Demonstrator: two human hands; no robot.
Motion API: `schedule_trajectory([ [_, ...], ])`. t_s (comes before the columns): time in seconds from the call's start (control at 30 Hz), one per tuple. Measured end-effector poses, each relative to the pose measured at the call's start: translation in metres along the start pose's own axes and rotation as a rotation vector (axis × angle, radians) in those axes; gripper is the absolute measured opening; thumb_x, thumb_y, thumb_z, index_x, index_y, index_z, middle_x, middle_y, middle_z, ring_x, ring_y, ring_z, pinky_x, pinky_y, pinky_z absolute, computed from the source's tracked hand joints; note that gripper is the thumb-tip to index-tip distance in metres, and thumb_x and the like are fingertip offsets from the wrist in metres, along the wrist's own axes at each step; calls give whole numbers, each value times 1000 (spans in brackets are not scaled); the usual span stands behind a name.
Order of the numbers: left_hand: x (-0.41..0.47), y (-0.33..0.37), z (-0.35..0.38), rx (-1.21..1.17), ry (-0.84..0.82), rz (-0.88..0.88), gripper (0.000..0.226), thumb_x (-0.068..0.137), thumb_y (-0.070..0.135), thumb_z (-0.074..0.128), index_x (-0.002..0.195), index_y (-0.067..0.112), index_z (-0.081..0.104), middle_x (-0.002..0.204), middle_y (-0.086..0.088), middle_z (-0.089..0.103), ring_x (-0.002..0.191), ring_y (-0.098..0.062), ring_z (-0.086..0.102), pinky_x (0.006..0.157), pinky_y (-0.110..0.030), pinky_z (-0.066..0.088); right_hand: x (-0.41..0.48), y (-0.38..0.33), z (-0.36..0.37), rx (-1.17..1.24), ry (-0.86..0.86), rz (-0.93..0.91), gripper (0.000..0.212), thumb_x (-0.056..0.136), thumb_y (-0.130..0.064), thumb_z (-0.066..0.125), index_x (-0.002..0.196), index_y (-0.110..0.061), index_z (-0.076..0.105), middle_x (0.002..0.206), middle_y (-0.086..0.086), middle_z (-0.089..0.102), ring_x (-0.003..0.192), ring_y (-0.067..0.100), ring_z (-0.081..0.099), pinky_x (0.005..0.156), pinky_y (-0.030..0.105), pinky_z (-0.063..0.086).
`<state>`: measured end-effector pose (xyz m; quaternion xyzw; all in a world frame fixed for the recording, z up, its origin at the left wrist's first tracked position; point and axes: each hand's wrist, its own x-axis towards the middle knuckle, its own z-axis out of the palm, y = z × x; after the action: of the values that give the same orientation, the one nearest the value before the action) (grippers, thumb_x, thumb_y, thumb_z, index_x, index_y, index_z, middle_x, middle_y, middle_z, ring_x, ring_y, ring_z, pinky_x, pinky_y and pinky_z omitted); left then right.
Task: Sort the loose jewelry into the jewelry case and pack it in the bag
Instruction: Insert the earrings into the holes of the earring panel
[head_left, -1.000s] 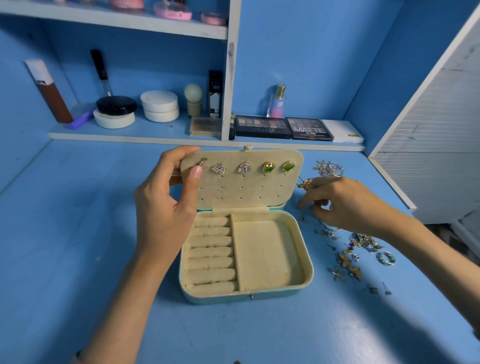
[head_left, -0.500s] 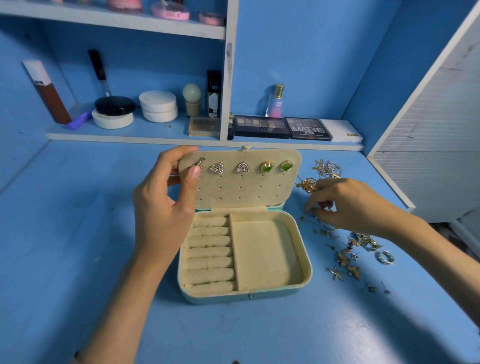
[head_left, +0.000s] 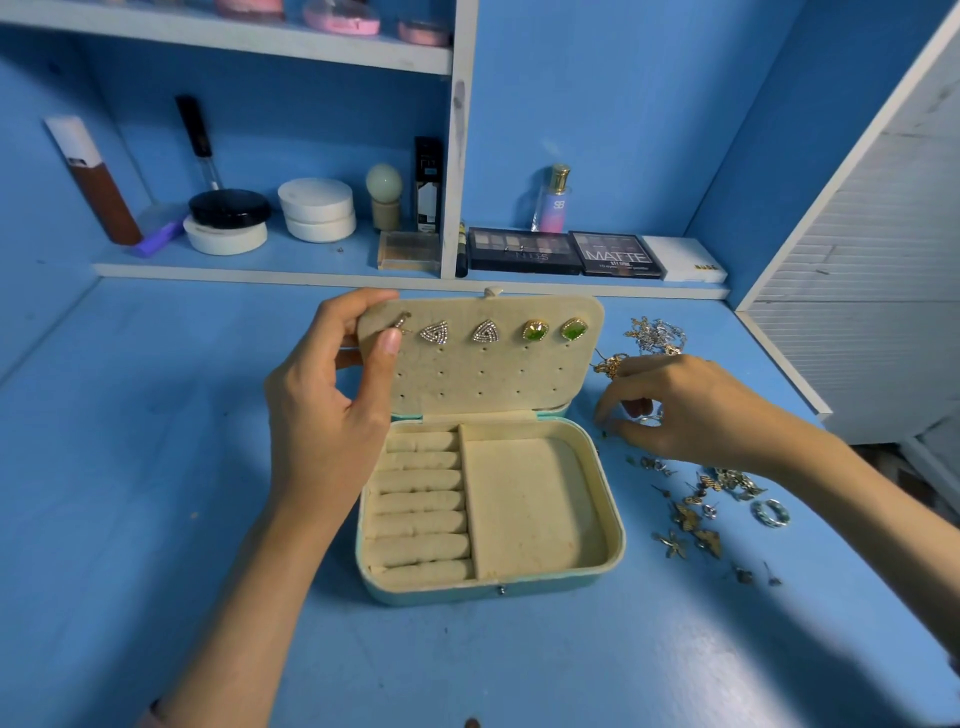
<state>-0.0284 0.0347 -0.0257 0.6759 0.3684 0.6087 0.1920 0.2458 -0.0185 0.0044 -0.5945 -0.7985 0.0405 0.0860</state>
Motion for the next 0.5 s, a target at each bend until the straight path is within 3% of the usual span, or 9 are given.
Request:
schedule_trajectory([
  [0.5, 0, 0, 0, -1, -6, 5, 21, 94, 14, 56, 112, 26, 55, 99, 24, 60, 87, 9, 59, 81, -16, 50, 1, -4, 8, -25, -36, -4, 4, 84, -22, 64, 83, -22, 68, 76, -9, 53, 68, 14, 52, 58, 31, 45],
])
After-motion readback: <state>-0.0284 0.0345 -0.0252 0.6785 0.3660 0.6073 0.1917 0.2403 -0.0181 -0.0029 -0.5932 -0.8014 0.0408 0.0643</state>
